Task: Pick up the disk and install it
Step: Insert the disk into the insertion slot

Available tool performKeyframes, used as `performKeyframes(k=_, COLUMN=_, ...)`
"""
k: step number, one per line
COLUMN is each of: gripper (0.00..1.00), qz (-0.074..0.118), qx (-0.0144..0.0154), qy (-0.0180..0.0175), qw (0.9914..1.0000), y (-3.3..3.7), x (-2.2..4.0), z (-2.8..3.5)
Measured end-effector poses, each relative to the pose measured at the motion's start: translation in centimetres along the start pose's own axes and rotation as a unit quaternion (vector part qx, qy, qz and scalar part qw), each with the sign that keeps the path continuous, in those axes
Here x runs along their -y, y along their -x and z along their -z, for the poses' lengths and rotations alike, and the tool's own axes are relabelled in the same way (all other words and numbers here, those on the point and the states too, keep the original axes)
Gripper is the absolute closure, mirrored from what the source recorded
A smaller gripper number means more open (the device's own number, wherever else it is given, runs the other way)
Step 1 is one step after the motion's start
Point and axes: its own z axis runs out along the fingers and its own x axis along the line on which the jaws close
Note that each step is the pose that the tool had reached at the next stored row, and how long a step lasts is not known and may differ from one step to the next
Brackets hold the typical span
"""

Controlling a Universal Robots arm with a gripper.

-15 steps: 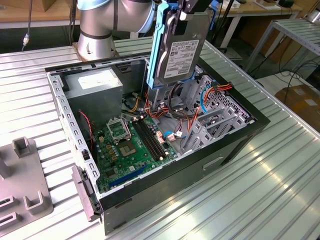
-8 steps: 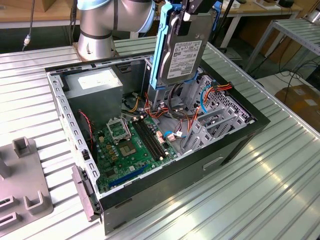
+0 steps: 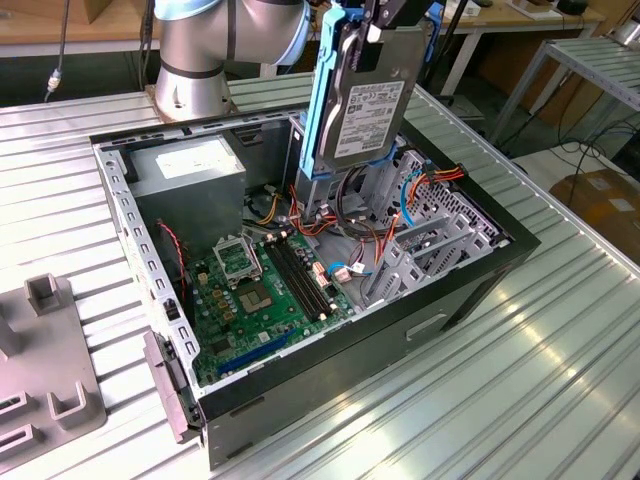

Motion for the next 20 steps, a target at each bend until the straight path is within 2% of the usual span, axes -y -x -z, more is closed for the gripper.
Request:
performKeyframes(k=2, gripper=0.63, qz=0.000, qx=0.0000, qy=0.0000, qw=1.00000, y=-0.16, x=0.00, z=-0.02)
performKeyframes(k=6, gripper=0.63, qz=0.000, qx=0.0000, qy=0.0000, qw=1.00000, y=-0.97, x=0.01, z=-0.20)
performKeyframes(k=11, gripper=0.63, qz=0.000, qx=0.0011, qy=0.0001, qw=1.00000, y=-1.18, x=0.42, z=-0.50)
performKeyframes(k=12, gripper=0.63, qz=0.000, qx=0.0035, qy=0.0001, qw=0.99999, y=-1.30, x=0.67, z=-0.57)
performKeyframes(k=13, gripper=0.63, qz=0.000, qx=0.0124, qy=0.0002, qw=0.99992, y=-1.46, x=0.88, z=-0.60)
performKeyframes(k=14, gripper=0.63, qz=0.000, qx=0.0178, qy=0.0003, qw=0.99984, y=-1.57, x=0.97, z=-0.62)
performKeyframes(k=15, gripper=0.63, qz=0.000, qx=0.0200, qy=0.0004, qw=0.99980, y=-1.76, x=1.01, z=-0.68)
performKeyframes(k=18, gripper=0.63, qz=0.000, qx=0.0202, qy=0.0003, qw=0.99980, y=-2.99, x=1.11, z=-1.02)
performKeyframes(k=20, gripper=0.63, qz=0.000, qx=0.0201, qy=0.0006, qw=0.99980, y=-3.86, x=1.57, z=-1.20)
